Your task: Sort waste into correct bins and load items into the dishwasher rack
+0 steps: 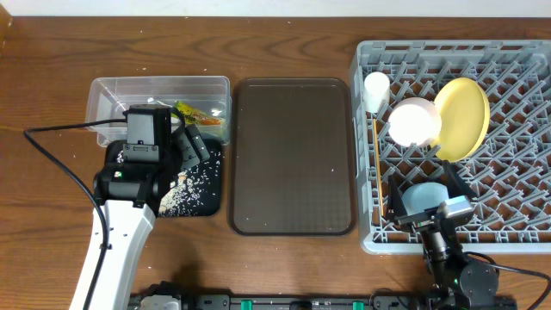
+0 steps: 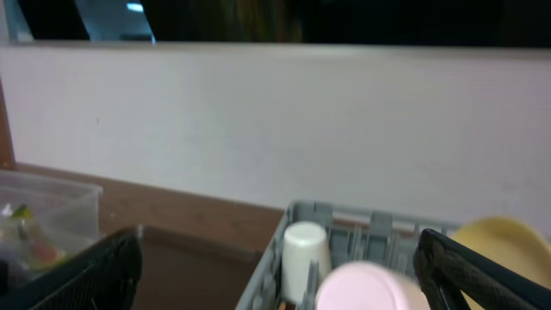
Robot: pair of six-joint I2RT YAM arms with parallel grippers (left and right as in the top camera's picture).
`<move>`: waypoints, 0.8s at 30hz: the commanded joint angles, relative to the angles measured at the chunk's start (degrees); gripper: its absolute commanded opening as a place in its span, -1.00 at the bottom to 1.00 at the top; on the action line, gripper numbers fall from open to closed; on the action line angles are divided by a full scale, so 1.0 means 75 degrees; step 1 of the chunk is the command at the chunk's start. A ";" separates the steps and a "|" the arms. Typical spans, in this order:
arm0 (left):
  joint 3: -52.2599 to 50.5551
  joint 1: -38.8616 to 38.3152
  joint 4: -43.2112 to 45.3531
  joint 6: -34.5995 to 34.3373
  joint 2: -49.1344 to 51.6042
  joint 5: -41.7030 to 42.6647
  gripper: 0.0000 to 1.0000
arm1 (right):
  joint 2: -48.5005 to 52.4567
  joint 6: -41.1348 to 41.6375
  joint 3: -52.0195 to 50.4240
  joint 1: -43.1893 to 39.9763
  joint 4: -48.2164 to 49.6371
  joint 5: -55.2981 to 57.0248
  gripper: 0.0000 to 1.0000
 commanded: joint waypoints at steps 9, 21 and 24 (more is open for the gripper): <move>-0.0052 0.0032 0.0000 0.0105 0.0015 -0.0017 0.81 | -0.0055 0.0099 -0.0009 0.0012 -0.2136 0.0653 0.99; -0.0052 0.0032 0.0000 0.0105 0.0015 -0.0017 0.81 | -0.0055 -0.0906 -0.0009 0.0023 -0.2127 0.0659 0.99; -0.0052 0.0032 0.0000 0.0105 0.0015 -0.0017 0.81 | -0.0055 -0.0901 -0.0009 0.0023 -0.2130 0.0656 0.99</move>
